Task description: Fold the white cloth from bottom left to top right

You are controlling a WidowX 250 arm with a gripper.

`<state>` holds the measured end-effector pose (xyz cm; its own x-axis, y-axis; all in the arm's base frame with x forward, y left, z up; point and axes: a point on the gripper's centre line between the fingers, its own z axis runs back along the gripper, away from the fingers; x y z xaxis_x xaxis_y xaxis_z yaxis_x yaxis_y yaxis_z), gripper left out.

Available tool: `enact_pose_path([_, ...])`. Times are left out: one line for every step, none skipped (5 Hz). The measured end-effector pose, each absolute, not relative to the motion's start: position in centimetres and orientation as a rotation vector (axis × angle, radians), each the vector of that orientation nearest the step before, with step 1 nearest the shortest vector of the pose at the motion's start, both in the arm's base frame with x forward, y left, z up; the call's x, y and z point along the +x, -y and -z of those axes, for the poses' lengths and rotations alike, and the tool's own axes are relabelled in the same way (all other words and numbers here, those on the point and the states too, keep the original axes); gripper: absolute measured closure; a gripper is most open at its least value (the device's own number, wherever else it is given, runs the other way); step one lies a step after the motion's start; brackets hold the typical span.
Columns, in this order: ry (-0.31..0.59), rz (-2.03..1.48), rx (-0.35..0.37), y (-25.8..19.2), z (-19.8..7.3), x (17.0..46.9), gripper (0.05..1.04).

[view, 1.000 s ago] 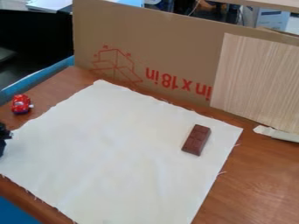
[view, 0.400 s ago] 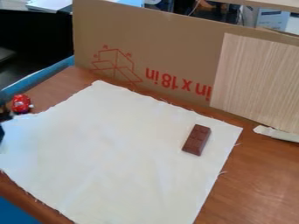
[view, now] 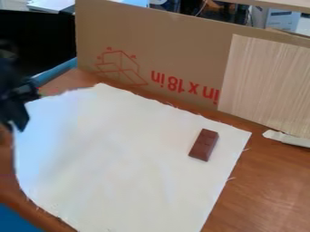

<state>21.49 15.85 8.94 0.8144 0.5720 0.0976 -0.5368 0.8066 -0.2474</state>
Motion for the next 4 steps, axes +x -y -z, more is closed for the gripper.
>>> enact_pose_path([0.177,-0.578,-0.219,-11.9,-10.0,21.8,1.025])
enact_pose_path([0.181,-0.565,-0.201,-8.4,-10.1,21.9,1.025])
enact_pose_path([0.180,-0.563,-0.193,-3.9,-11.4,22.5,1.025])
enact_pose_path([0.152,-0.585,-0.177,0.7,-12.6,23.4,1.025])
